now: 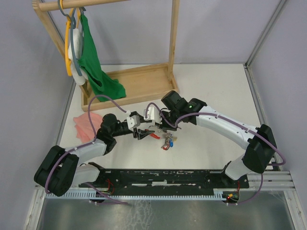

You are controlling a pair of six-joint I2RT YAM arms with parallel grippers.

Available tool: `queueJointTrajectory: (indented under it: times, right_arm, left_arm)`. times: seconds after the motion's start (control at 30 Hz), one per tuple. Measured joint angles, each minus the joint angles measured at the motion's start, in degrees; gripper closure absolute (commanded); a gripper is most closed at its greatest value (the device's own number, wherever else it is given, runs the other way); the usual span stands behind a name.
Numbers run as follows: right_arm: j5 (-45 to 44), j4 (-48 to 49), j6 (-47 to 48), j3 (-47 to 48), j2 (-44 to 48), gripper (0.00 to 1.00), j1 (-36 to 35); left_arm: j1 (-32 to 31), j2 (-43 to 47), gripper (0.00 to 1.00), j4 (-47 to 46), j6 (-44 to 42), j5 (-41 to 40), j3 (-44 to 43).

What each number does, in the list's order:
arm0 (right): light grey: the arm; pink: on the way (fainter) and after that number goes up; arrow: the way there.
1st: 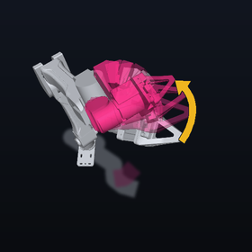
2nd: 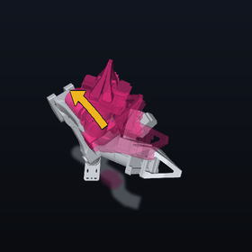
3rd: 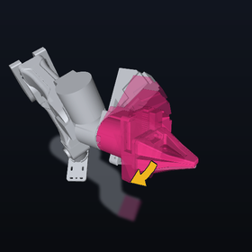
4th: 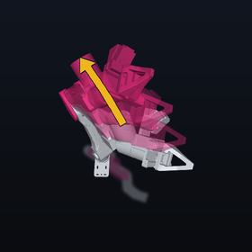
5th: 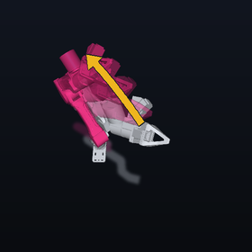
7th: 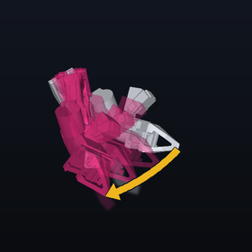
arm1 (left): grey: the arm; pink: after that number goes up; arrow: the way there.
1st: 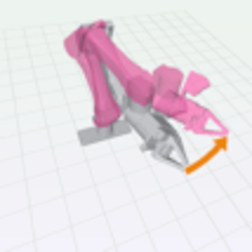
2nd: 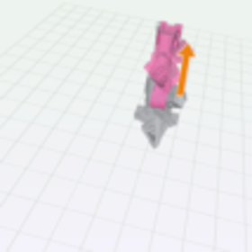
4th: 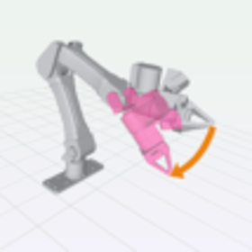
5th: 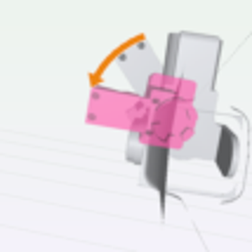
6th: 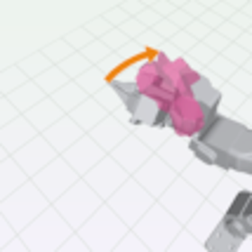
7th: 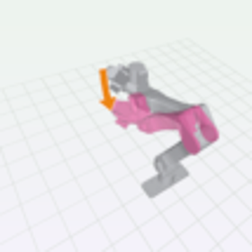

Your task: Put the keys on the keyring

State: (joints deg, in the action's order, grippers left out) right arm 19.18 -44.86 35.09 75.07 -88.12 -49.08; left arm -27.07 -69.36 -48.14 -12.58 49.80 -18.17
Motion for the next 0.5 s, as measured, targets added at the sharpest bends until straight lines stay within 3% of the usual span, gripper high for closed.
queueJointTrajectory:
  times: [0.17,0.37,0.5]
  right_arm:
    - [0.0,0.4,0.2,-0.2,-0.1,0.99,-0.1]
    - [-0.5,1.1,0.1,-1.4,-0.6,0.99,-0.3]
    - [-2.4,2.4,-0.5,-3.4,-0.7,0.98,-0.6]
  left_arm:
    - [0.0,-3.3,0.62,3.4,-1.3,4.2,-1.6]
    - [0.0,-6.1,0.95,6.8,-1.4,6.7,-3.7]
    - [0.1,-5.7,0.97,8.5,-1.5,6.5,-3.7]
